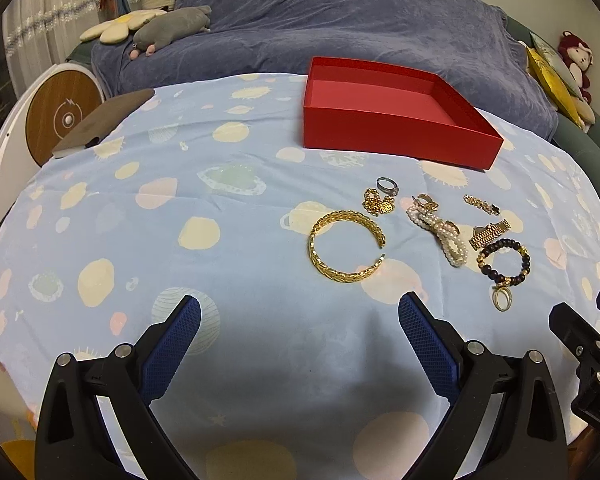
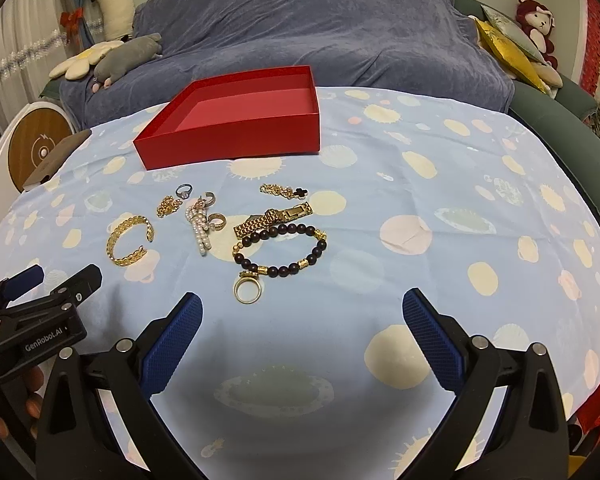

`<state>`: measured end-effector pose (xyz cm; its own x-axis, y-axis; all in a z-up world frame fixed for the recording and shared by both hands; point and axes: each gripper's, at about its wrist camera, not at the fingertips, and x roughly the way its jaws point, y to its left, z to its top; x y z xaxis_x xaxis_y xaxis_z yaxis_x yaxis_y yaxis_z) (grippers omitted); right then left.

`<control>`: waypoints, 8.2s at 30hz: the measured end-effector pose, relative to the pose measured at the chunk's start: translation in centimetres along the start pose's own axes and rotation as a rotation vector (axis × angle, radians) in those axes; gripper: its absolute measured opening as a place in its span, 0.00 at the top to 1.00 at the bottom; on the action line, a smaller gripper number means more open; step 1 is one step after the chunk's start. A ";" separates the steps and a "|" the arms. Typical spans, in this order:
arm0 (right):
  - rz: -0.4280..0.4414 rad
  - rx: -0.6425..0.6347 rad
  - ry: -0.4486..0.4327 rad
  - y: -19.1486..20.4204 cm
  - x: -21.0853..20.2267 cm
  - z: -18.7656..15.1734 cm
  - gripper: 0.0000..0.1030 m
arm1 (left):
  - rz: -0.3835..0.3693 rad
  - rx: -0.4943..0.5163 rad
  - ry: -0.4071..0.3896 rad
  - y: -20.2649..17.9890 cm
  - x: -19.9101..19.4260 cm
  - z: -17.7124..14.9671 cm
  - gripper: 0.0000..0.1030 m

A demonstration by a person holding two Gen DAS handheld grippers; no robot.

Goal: Organize jewelry
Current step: 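Grasp the gold twisted bangle with the left gripper while the right gripper grasps the pearl strand earring, then carry the bangle and pearl earring with both grippers over the red box, then open both grippers to drop the bangle and pearl earring into the box, then grasp the small gold chain with the left gripper while the right gripper reaches the clover chain, then grasp the gold chain with black clover with the right gripper and lift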

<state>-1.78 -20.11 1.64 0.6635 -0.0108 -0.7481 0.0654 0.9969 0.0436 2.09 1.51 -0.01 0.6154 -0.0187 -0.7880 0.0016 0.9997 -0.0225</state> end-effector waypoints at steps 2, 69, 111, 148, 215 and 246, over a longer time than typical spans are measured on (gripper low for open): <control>0.002 0.003 0.004 -0.2 0.1 0.1 0.05 | -0.005 -0.017 -0.001 0.2 0.4 0.3 0.06; 0.246 -0.081 0.120 6.5 7.9 3.7 0.93 | -0.077 -0.061 -0.006 3.1 0.7 2.4 0.47; 0.219 0.027 -0.024 0.0 20.2 29.7 0.96 | -0.195 0.037 -0.018 -5.8 16.5 28.9 0.47; 0.264 0.087 0.018 -3.9 3.7 9.2 0.55 | -0.132 -0.002 -0.002 -0.7 3.4 8.8 0.30; 0.189 -0.140 0.160 1.0 12.3 9.1 0.66 | -0.218 0.048 0.003 -1.4 5.1 7.3 0.97; 0.296 -0.028 -0.072 -0.6 3.6 15.1 0.93 | -0.230 0.036 -0.078 -3.2 2.3 11.9 0.97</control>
<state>11.84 -21.96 8.92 0.7021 0.2762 -0.6563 -0.1591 0.9592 0.2335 12.90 -1.56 5.52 0.6545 -0.2464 -0.7148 0.1760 0.9691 -0.1730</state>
